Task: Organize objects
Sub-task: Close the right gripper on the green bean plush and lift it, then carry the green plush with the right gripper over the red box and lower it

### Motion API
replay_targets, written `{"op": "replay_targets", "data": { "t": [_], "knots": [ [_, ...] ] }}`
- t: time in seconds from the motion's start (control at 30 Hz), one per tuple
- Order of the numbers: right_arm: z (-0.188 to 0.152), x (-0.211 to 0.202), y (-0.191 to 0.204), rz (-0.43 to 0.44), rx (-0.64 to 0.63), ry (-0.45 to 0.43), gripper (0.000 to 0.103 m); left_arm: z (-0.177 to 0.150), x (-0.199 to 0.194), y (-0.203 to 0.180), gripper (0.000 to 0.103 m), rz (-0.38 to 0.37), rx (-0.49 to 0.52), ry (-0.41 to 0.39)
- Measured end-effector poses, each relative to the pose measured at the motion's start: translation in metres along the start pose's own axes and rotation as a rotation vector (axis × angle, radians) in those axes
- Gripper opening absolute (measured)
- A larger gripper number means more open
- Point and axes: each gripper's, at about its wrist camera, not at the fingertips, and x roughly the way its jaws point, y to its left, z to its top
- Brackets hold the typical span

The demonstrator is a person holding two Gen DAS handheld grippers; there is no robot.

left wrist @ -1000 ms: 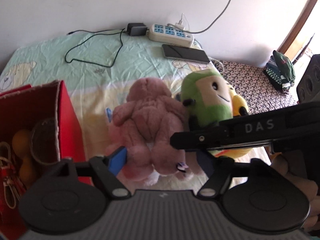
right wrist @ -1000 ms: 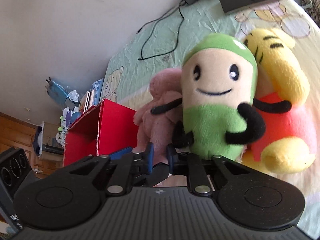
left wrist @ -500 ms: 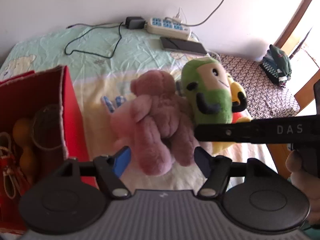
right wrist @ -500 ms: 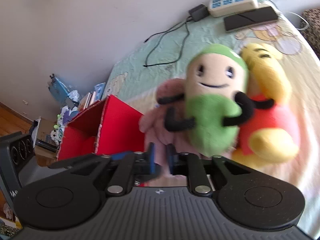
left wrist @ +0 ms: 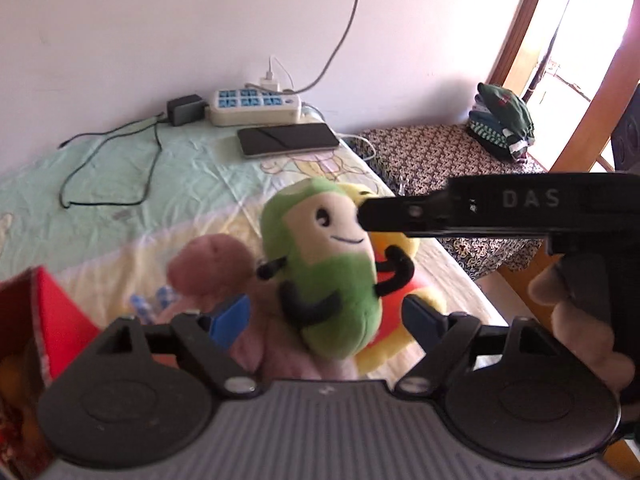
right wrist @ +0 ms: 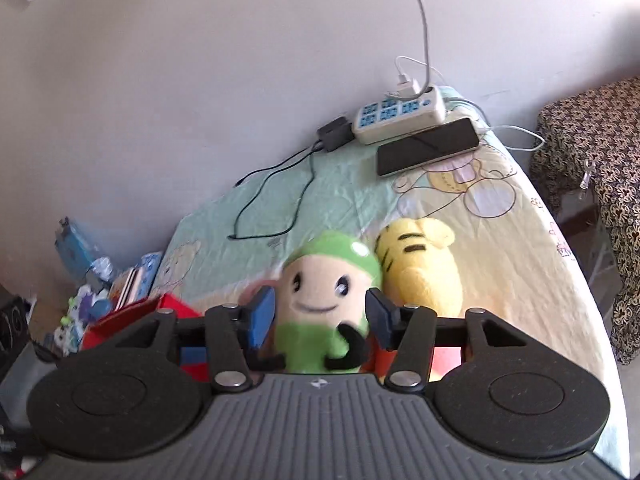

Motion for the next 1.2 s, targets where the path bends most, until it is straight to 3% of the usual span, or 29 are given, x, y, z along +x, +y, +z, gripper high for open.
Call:
{"op": "replay_targets", "data": {
  "t": [0.1, 0.17, 0.23, 0.5, 0.7, 0.87, 1.2],
  "knots": [
    [0.002, 0.019, -0.007, -0.014, -0.003, 0.026, 0.054, 0.005, 0.015, -0.002, 0.082, -0.012, -0.007, 0.016],
    [0.001, 0.030, -0.016, 0.018, 0.039, 0.060, 0.054, 0.008, 0.026, -0.003, 0.072, -0.008, -0.007, 0.040],
    [-0.004, 0.033, -0.020, 0.065, 0.101, 0.098, 0.055, 0.009, 0.035, -0.002, 0.070, -0.020, -0.014, 0.069],
    [-0.008, 0.012, -0.010, 0.099, 0.104, 0.056, 0.047, 0.006, 0.019, -0.012, 0.069, -0.012, 0.000, 0.025],
    [-0.011, -0.017, 0.019, 0.133, 0.049, 0.003, 0.047, 0.001, -0.026, -0.016, 0.069, -0.026, -0.011, -0.062],
    [-0.015, -0.032, 0.059, 0.216, 0.004, -0.001, 0.047, -0.010, -0.079, -0.001, 0.069, -0.016, -0.036, -0.147],
    [-0.045, 0.002, 0.179, 0.406, -0.124, 0.046, 0.047, -0.054, -0.181, 0.078, 0.069, 0.144, -0.104, -0.254]
  ]
}}
